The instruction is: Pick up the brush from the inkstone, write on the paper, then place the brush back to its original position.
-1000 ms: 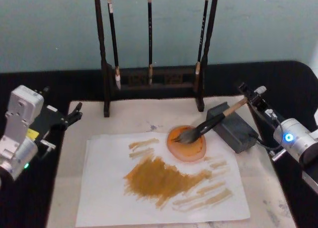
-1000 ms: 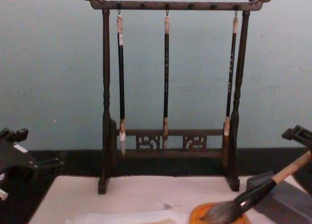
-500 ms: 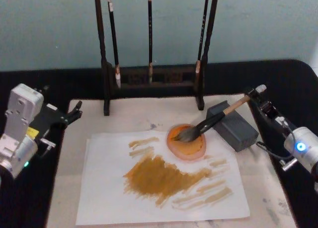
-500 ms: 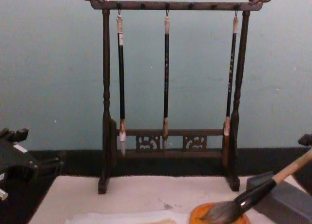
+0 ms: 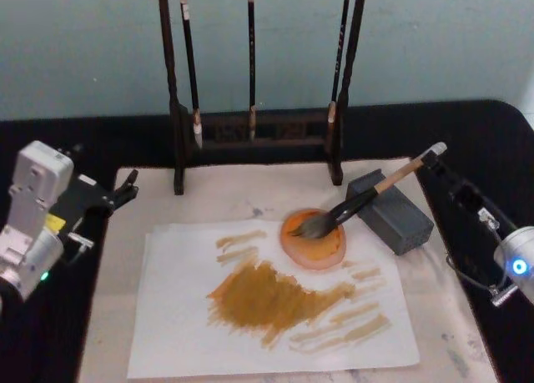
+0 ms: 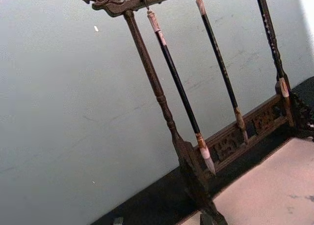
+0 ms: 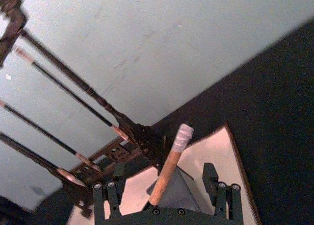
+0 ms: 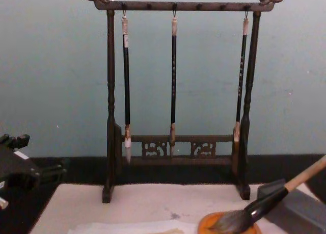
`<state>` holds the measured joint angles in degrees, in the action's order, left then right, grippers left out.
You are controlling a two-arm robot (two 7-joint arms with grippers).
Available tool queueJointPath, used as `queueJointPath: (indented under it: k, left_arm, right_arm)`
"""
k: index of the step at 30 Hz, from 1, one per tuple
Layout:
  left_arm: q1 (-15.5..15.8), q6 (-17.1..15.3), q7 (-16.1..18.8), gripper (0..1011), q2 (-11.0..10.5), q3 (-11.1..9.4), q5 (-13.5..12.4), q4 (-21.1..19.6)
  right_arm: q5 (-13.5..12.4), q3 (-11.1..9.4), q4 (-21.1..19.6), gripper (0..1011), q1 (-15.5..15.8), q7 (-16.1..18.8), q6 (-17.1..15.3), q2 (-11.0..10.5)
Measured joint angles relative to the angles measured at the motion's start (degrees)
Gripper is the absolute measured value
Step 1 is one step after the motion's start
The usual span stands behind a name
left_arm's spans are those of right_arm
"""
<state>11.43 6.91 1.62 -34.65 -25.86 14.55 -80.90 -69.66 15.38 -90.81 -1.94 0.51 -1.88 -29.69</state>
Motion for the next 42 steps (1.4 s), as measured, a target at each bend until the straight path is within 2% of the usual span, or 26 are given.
queueJointPath:
  k: [2, 3, 5, 6, 9, 11, 12, 13, 14, 15, 18, 19, 20, 21, 25, 31, 42]
  left_arm:
    - [0.0, 0.0, 0.0, 1010, 0.0, 0.0, 0.0, 0.0]
    - [0.0, 0.0, 0.0, 1010, 0.0, 0.0, 0.0, 0.0]
    - [0.0, 0.0, 0.0, 1010, 0.0, 0.0, 0.0, 0.0]
    - [0.0, 0.0, 0.0, 1010, 0.0, 0.0, 0.0, 0.0]
    - [0.0, 0.0, 0.0, 1010, 0.0, 0.0, 0.0, 0.0]
    - [0.0, 0.0, 0.0, 1010, 0.0, 0.0, 0.0, 0.0]
    - [0.0, 0.0, 0.0, 1009, 0.0, 0.0, 0.0, 0.0]
    - [0.0, 0.0, 0.0, 1010, 0.0, 0.0, 0.0, 0.0]
    - [0.0, 0.0, 0.0, 1010, 0.0, 0.0, 0.0, 0.0]
    - [0.0, 0.0, 0.0, 1010, 0.0, 0.0, 0.0, 0.0]
    - [0.0, 0.0, 0.0, 1010, 0.0, 0.0, 0.0, 0.0]
    - [0.0, 0.0, 0.0, 1010, 0.0, 0.0, 0.0, 0.0]
    - [0.0, 0.0, 0.0, 1010, 0.0, 0.0, 0.0, 0.0]
    - [0.0, 0.0, 0.0, 1010, 0.0, 0.0, 0.0, 0.0]
    - [0.0, 0.0, 0.0, 1010, 0.0, 0.0, 0.0, 0.0]
    - [0.0, 0.0, 0.0, 1010, 0.0, 0.0, 0.0, 0.0]
    - [0.0, 0.0, 0.0, 1010, 0.0, 0.0, 0.0, 0.0]
  right_arm:
    - [2.7, 0.7, -0.5, 1000, 0.0, -0.5, 1.0, -0.3]
    - [6.2, 1.7, -0.9, 1000, -0.2, -1.1, 2.0, -0.7]
    - [9.7, 2.8, -1.1, 1000, -0.7, -1.7, 2.9, -1.0]
    - [13.4, 4.2, -1.1, 1000, -1.3, -2.4, 3.7, -1.3]
    - [19.4, 6.4, -0.9, 1000, -2.4, -3.4, 4.6, -1.7]
    - [26.9, 9.2, -0.1, 1000, -4.3, -5.0, 5.2, -1.9]
    - [26.9, 9.2, -0.1, 1000, -4.3, -5.0, 5.2, -1.9]
    - [30.5, 10.7, 0.4, 1000, -5.2, -5.7, 5.3, -2.0]
    - [32.4, 11.5, 0.7, 1000, -5.8, -6.0, 5.3, -2.1]
    - [35.5, 12.8, 1.2, 1000, -6.7, -6.7, 5.1, -2.2]
    - [40.8, 14.9, 2.2, 1000, -8.1, -7.9, 4.6, -2.3]
    - [43.9, 16.1, 2.9, 1000, -9.0, -8.8, 4.2, -2.3]
    - [43.9, 16.1, 2.9, 1000, -9.0, -8.8, 4.2, -2.3]
    - [46.8, 17.2, 3.6, 1000, -9.7, -9.7, 3.9, -2.2]
    - [53.4, 19.2, 5.5, 1000, -11.2, -12.0, 3.3, -1.6]
    - [57.6, 19.9, 7.2, 1000, -12.0, -13.5, 3.2, -0.6]
    - [57.7, 19.8, 7.3, 1000, -12.0, -13.6, 3.3, -0.6]
